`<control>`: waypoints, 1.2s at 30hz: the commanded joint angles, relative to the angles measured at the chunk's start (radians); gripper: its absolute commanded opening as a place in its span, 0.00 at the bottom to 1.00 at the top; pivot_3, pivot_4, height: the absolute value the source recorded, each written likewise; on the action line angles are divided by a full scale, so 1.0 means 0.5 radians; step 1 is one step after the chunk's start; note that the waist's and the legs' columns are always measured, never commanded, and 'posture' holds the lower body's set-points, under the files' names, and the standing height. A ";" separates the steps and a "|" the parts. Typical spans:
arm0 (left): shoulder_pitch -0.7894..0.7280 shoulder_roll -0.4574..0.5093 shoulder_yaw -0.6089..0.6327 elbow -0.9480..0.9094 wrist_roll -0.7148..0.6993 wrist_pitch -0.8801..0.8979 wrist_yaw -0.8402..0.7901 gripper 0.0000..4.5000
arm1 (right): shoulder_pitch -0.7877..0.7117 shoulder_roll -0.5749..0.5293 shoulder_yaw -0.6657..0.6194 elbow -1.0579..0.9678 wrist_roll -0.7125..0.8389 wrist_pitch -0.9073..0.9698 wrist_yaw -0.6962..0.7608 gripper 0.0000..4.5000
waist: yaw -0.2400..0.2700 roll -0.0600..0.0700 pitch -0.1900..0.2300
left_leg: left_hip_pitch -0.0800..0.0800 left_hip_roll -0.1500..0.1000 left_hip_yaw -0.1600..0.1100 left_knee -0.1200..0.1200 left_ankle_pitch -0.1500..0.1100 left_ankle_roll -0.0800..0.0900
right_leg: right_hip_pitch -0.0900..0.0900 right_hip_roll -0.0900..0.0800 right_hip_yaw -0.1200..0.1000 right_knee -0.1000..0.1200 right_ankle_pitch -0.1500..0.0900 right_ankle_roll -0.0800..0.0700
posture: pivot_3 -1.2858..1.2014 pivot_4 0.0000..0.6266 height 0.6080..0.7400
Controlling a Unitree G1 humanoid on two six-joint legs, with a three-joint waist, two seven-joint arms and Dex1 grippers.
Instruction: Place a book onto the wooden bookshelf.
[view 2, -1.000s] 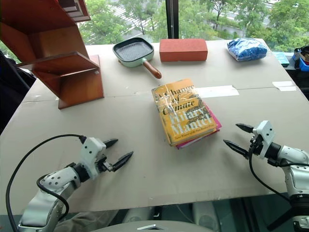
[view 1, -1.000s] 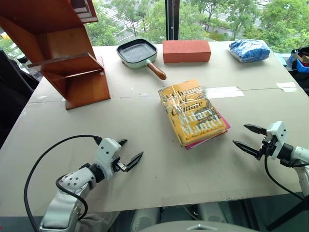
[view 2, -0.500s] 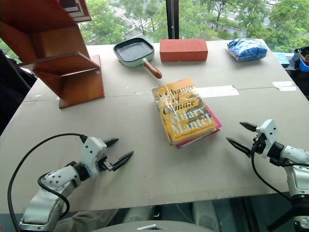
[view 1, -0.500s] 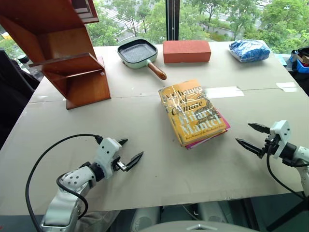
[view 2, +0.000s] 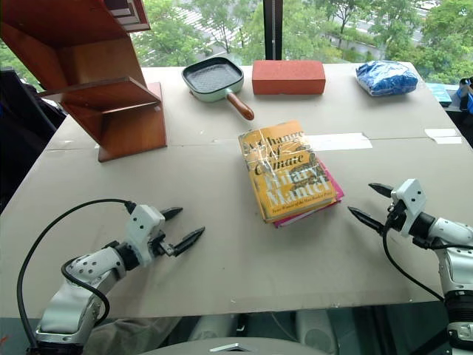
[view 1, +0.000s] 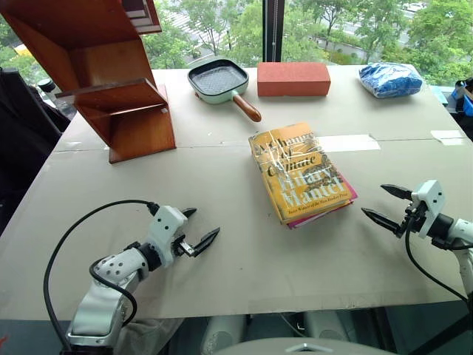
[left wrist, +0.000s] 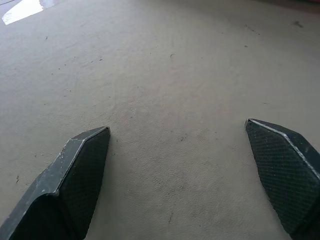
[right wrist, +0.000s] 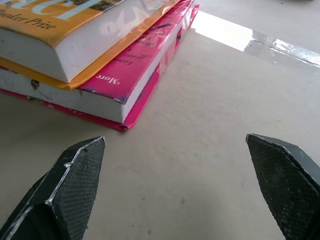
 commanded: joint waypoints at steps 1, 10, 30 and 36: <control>-0.020 0.006 0.004 0.002 0.010 -0.020 0.000 0.99 | -0.094 -0.036 -0.110 0.026 -0.002 -0.034 -0.112 1.00 | 0.001 0.000 0.000 | 0.000 0.000 0.003 0.000 0.000 0.000 | 0.000 0.000 0.002 0.000 0.000 0.000 | 0.52 0.24 1.00; -0.123 0.129 0.018 -0.189 -0.101 0.093 -0.143 1.00 | -0.567 0.060 0.005 -0.006 -0.132 0.364 -0.564 0.94 | -0.003 -0.002 0.002 | -0.002 0.001 0.020 0.000 0.000 0.000 | -0.010 -0.001 0.017 0.000 0.006 -0.007 | 0.52 0.24 1.00; -0.391 0.452 0.163 -0.265 -0.570 0.354 -0.638 1.00 | -1.285 0.345 0.486 0.469 -0.368 0.570 -0.319 0.00 | -0.013 -0.003 0.004 | -0.025 0.000 0.025 0.000 0.000 0.000 | -0.031 0.000 0.019 0.000 0.013 -0.002 | 0.52 0.24 1.00; -0.384 0.445 0.132 -0.282 -0.550 0.364 -0.615 1.00 | -1.242 0.409 0.504 0.309 -0.333 0.660 -0.253 0.00 | -0.016 -0.002 0.004 | -0.024 0.000 0.024 0.000 0.000 0.000 | -0.031 0.002 0.019 0.001 0.013 -0.002 | 0.52 0.24 1.00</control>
